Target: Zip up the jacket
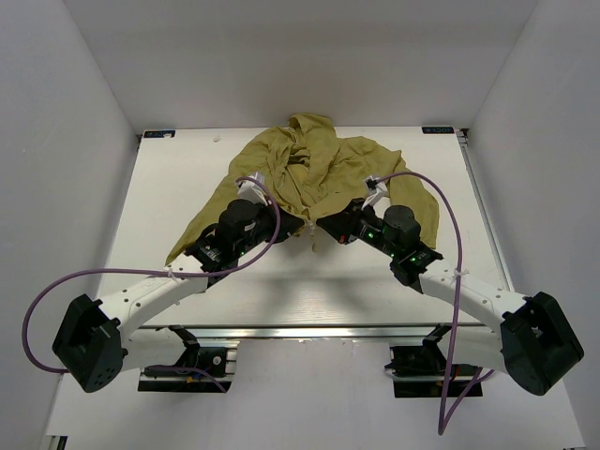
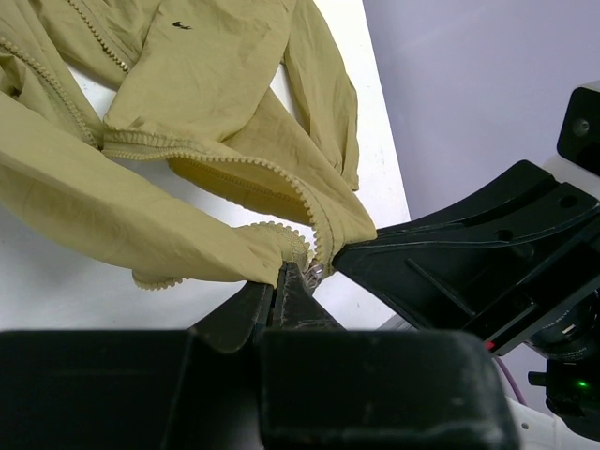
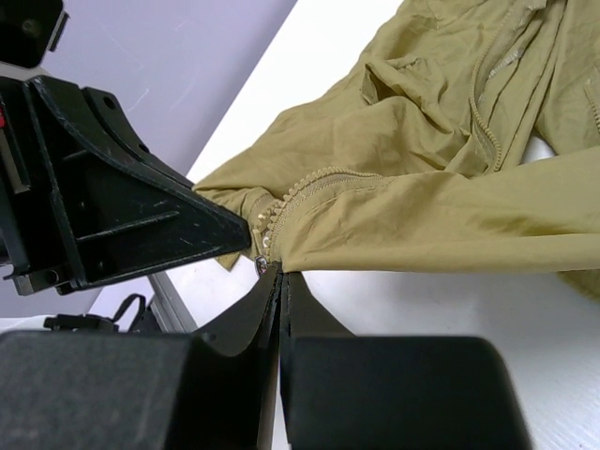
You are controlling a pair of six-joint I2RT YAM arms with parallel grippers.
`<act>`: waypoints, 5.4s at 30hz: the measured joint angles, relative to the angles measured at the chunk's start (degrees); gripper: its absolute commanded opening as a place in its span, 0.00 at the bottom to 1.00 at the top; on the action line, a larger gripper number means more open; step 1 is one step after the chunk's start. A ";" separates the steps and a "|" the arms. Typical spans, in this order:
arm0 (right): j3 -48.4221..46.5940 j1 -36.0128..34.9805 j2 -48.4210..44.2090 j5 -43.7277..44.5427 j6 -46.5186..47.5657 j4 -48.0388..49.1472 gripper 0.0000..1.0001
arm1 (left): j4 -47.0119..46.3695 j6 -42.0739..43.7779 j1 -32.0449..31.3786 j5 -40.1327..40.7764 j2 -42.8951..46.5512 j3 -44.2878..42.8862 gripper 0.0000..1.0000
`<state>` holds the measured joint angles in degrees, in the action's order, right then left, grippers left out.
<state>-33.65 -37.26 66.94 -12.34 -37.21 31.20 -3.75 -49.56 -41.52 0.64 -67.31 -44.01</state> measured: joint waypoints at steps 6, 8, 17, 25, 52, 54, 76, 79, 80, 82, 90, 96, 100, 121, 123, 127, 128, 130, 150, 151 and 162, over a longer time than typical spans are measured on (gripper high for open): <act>-0.37 0.00 0.33 0.09 -0.07 0.59 0.00 | -0.04 0.02 -0.09 0.00 0.00 -0.09 0.00; -0.63 0.00 0.66 0.02 -0.09 0.70 0.00 | -0.20 0.04 -0.15 0.00 0.00 -0.11 0.00; -0.76 0.00 1.09 0.00 -0.26 0.90 0.00 | -0.17 0.48 -0.26 0.02 0.00 -0.31 0.00; -0.76 0.00 1.11 0.33 -2.34 3.39 0.00 | -0.07 1.64 -0.31 -2.40 0.00 -0.42 0.00; -1.20 0.04 0.92 -7.96 -1.73 -2.49 0.15 | 8.63 10.58 -0.76 -8.63 0.87 -1.27 0.00; -1.22 0.00 0.94 -11.13 -1.16 -2.93 0.21 | 9.05 10.78 -0.79 -8.72 0.90 -1.27 0.00; -2.32 0.00 2.93 -15.21 -2.21 -3.39 0.00 | 11.43 15.15 -0.96 -11.69 4.68 -1.27 0.00; -2.12 0.00 2.93 -15.26 -3.06 -1.55 0.00 | 11.50 15.87 -0.94 -12.63 4.68 -1.27 0.00; -2.08 0.00 2.93 -15.26 -3.21 -1.05 0.00 | 11.50 16.13 -0.92 -12.81 4.72 -1.27 0.00; -1.99 0.00 2.91 -15.26 -3.54 -0.24 0.00 | 11.72 16.35 -0.92 -12.92 4.90 -1.27 0.00; -1.14 -0.15 2.91 -16.04 -4.50 2.58 0.00 | 17.35 15.15 -0.98 -10.38 6.40 -1.99 0.74; -1.09 -0.15 2.91 -17.14 -4.61 3.08 0.00 | 18.93 12.04 -0.98 -6.95 11.26 -1.09 0.90; -1.05 -0.15 2.91 -17.88 -4.61 2.47 0.00 | 16.90 8.37 -0.63 -6.19 16.50 3.61 0.94; 2.03 -0.17 2.75 -17.62 -7.08 2.51 0.00 | -35.26 -11.82 15.17 -37.94 4.79 24.59 0.97; 2.01 -0.17 2.75 -17.40 -6.93 2.19 0.00 | -37.16 -12.02 15.17 -39.34 3.80 23.32 0.95; 1.97 -0.20 2.75 -16.79 -6.69 1.90 0.00 | -39.26 -12.17 15.17 -41.59 1.44 21.24 0.91; 1.92 -0.22 2.75 -16.59 -6.64 1.90 0.00 | -39.34 -12.17 15.17 -41.99 1.01 20.96 0.90; 1.86 -0.28 2.75 -16.39 -6.51 1.90 0.00 | -39.34 -12.02 15.17 -42.69 0.11 20.37 0.88; 1.53 -0.39 2.75 -16.33 -7.17 3.50 0.00 | -37.00 -10.45 15.17 -44.85 -2.25 18.23 0.65; 1.53 -0.39 2.75 -16.33 -7.37 3.72 0.00 | -37.05 -10.40 15.17 -44.92 -2.49 18.05 0.63; 1.53 -1.18 2.78 -16.35 -8.74 5.70 0.00 | -37.75 -10.36 14.78 -45.22 -4.61 16.92 0.28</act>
<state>-32.12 -38.44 69.71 -28.69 -45.95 36.91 -41.50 -59.92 -26.74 -44.58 -71.92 -27.09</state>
